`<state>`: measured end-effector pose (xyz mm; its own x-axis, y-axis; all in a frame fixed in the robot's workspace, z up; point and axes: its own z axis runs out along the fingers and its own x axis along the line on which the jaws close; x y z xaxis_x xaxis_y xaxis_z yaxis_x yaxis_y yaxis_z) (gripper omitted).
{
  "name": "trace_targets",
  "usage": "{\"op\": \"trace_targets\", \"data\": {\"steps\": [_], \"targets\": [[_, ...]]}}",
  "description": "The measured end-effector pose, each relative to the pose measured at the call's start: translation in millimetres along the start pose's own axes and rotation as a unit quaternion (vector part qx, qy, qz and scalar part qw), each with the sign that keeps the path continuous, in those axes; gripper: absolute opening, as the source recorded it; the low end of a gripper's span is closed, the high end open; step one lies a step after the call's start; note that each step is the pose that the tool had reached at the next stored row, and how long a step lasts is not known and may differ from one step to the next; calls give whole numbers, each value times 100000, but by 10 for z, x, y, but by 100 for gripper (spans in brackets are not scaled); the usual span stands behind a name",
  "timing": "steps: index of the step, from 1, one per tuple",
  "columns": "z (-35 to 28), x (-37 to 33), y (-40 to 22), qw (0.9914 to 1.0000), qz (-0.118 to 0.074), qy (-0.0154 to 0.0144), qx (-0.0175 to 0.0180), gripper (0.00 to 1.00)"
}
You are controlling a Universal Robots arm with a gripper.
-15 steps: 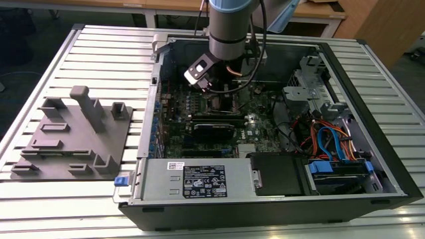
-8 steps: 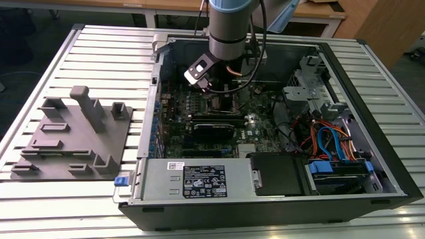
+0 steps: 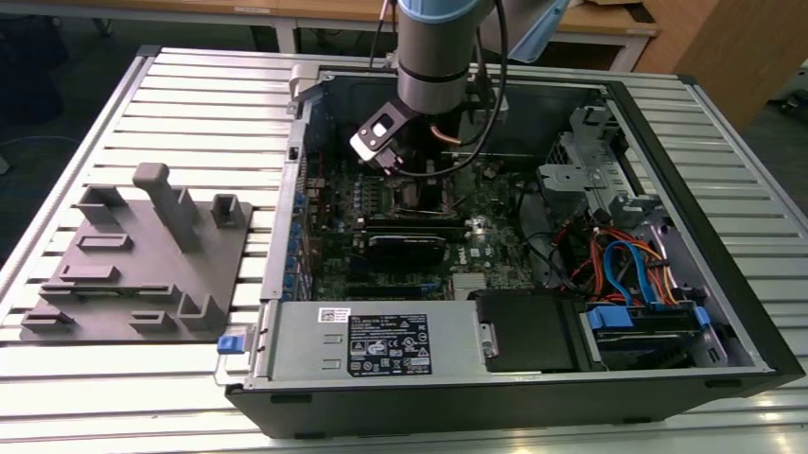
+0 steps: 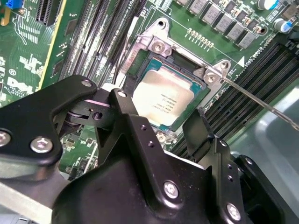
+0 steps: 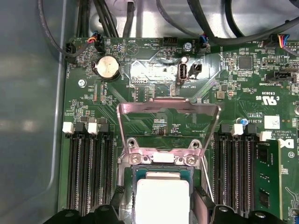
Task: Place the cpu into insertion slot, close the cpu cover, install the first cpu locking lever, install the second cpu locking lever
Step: 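Place the cpu into insertion slot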
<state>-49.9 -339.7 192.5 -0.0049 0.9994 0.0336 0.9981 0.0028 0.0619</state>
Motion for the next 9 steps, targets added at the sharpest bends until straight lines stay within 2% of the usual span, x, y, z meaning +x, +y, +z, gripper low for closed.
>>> {"op": "trace_targets", "data": {"steps": [9], "targets": [[-94, 4, 6, 100000, 3, 5, -2, 67]]}}
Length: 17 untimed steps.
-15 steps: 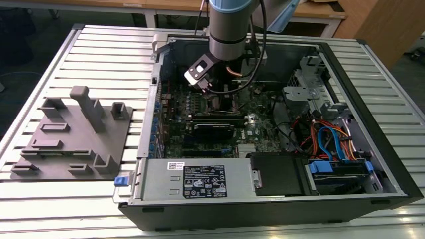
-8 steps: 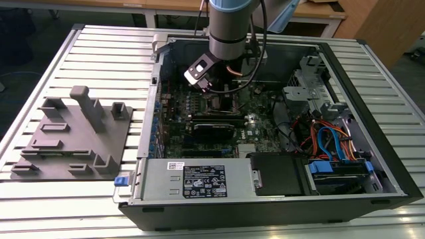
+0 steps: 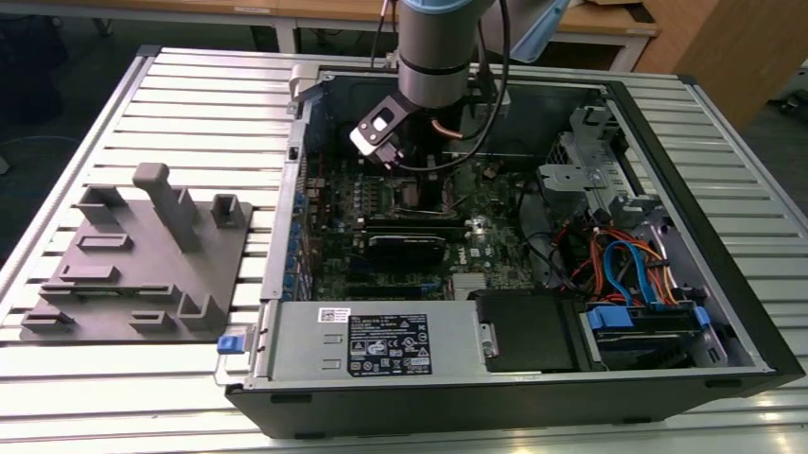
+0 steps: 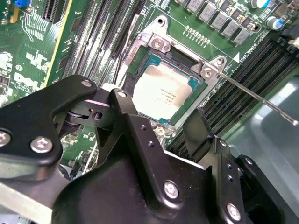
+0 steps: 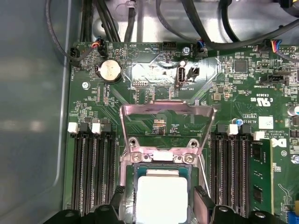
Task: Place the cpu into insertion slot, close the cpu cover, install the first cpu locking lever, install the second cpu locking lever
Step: 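Place the cpu into insertion slot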
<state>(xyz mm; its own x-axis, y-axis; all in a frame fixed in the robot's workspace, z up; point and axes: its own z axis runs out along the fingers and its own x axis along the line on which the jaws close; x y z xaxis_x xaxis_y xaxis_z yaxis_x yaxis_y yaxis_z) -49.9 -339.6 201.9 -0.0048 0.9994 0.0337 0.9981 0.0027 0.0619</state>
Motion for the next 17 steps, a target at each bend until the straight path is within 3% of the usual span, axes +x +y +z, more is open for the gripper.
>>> {"op": "trace_targets", "data": {"steps": [3, 6, 9, 12, 17], "targets": [[-30, 1, 2, 100000, -3, 3, 7, 66], [-53, 2, 4, 100000, -1, 3, 17, 47], [-54, 2, 4, 100000, 1, 14, 11, 42], [-56, 2, 4, 100000, 0, 3, 18, 24], [-57, 2, 4, 100000, -1, 0, 20, 12]]}}
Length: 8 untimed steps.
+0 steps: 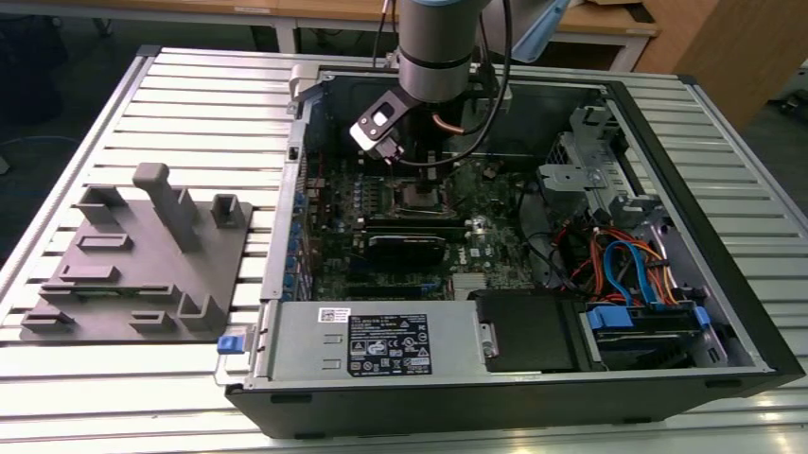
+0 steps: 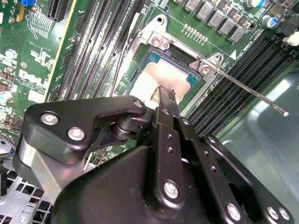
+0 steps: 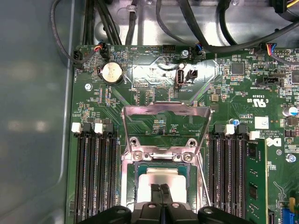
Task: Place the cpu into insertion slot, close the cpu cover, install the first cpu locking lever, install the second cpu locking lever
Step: 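Place the cpu into insertion slot, then close the cpu cover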
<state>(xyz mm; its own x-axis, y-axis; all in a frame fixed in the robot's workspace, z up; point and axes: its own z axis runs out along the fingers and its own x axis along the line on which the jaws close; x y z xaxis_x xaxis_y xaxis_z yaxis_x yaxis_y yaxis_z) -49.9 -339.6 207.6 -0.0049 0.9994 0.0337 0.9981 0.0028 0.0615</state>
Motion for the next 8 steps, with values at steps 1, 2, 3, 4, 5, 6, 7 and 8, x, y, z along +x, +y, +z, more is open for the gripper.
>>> {"op": "trace_targets", "data": {"steps": [1, 2, 3, 4, 5, 6, 7, 8], "targets": [[0, 0, 0, 100000, 1, 5, -4, 11], [-1, 0, 0, 100000, 3, 0, 0, 11], [-1, 0, 0, 100000, 1, 4, -2, 11], [-1, 0, 0, 100000, 1, 3, -2, 11], [-3, 0, 0, 100000, 3, 2, -2, 11], [-5, 0, 0, 100000, 2, 4, -3, 11], [-5, 0, 0, 100000, 3, 2, -1, 11], [-5, 0, 0, 100000, 0, 1, 0, 11]]}}
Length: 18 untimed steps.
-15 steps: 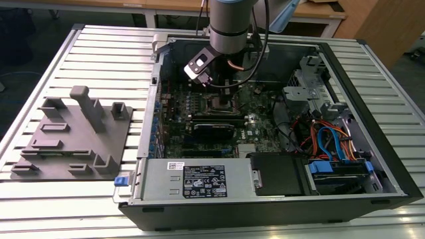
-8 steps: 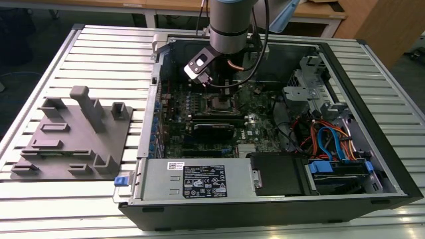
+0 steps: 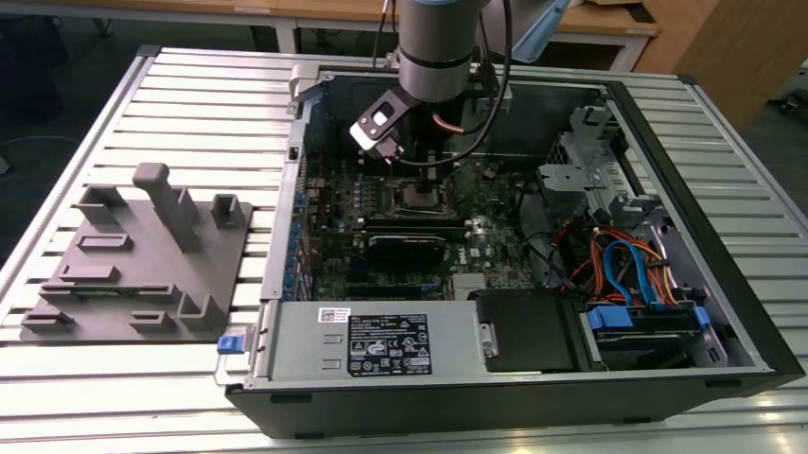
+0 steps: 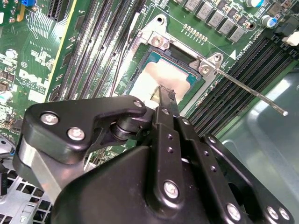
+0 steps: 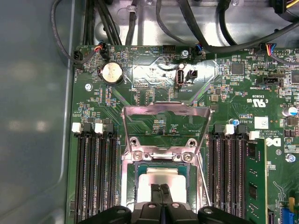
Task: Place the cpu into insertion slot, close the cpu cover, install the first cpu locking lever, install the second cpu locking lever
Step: 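Close the cpu cover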
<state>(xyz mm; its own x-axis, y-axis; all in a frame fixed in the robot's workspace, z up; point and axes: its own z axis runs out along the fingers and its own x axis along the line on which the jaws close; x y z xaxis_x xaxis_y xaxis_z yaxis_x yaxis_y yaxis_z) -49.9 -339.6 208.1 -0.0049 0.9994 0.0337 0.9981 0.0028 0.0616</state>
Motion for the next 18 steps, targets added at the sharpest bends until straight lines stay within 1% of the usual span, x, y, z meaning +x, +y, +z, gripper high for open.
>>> {"op": "trace_targets", "data": {"steps": [8, 9, 11, 18], "targets": [[-2, 0, 0, 100000, 0, 0, -2, 11], [-2, 0, 5, 100000, -10, -35, 38, 11], [-1, 0, 24, 99999, 7, -56, 321, 11], [-7, 0, 26, 99999, 13, -61, 400, 11]]}}
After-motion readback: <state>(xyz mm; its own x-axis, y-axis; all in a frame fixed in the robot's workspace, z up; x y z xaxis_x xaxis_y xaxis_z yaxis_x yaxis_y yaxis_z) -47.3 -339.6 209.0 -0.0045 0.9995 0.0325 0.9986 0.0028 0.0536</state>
